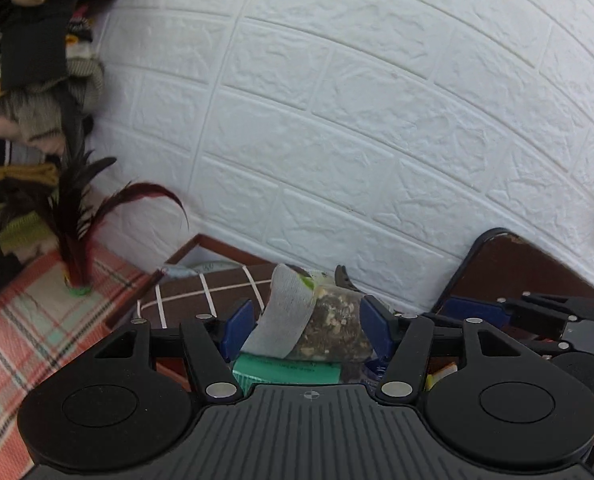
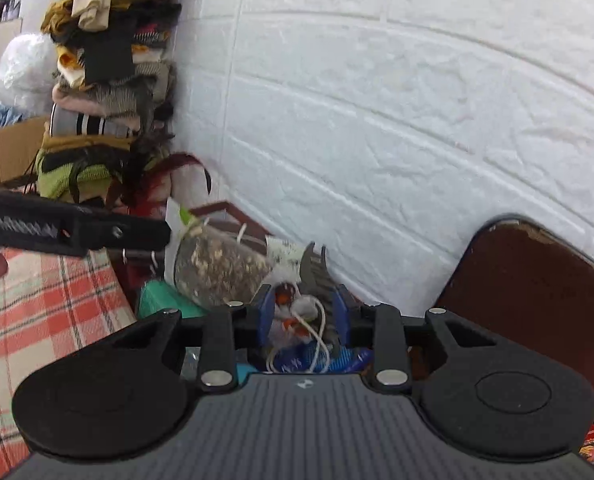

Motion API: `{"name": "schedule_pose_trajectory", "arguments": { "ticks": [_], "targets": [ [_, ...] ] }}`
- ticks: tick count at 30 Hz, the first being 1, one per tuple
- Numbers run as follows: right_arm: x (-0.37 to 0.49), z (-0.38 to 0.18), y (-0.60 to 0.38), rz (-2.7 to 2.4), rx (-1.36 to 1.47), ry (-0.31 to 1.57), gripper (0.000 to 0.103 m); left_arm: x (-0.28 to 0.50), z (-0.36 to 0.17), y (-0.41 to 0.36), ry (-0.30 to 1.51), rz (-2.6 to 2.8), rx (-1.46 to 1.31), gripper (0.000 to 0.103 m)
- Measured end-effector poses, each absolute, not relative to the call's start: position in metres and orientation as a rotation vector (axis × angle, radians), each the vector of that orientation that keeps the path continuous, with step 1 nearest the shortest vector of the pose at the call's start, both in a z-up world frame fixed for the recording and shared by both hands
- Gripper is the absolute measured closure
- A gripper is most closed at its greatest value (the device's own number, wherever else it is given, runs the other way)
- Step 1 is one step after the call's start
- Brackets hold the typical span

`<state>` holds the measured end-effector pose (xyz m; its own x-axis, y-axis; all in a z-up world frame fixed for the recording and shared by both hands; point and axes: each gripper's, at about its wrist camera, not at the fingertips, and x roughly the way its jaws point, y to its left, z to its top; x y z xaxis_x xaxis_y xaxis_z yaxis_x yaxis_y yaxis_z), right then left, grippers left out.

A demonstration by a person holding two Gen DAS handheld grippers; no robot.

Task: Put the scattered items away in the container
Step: 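Carry the herb sachet with the right tool into the brown box, then open the right tool to release the sachet and withdraw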

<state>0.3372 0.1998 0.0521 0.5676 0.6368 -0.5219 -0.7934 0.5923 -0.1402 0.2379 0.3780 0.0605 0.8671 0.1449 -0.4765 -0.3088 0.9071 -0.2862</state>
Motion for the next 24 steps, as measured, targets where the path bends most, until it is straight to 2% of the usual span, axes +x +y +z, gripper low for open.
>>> {"name": "schedule_pose_trajectory", "arguments": {
  "ticks": [6,8,11,17,22,23,24],
  "targets": [
    [0.344,0.037,0.226,0.853,-0.368,0.454,0.067,0.266,0.041,0.383,0.528,0.329,-0.3,0.033],
    [0.35,0.03,0.232,0.839,-0.369,0.447,0.068,0.272,0.035,0.389,0.538,0.342,-0.307,0.038],
    [0.36,0.02,0.239,0.824,-0.368,0.46,0.068,0.279,0.026,0.395,0.547,0.346,-0.311,0.038],
    [0.366,0.007,0.24,0.833,-0.367,0.444,0.068,0.284,0.016,0.382,0.528,0.361,-0.177,0.034],
    [0.364,0.011,0.237,0.84,-0.357,0.456,0.067,0.279,0.021,0.38,0.533,0.353,-0.2,0.03],
    [0.362,0.014,0.235,0.844,-0.353,0.457,0.066,0.277,0.024,0.379,0.535,0.352,-0.205,0.029],
    [0.359,0.018,0.232,0.848,-0.343,0.455,0.059,0.273,0.027,0.378,0.534,0.353,-0.209,0.027]
  ]
}}
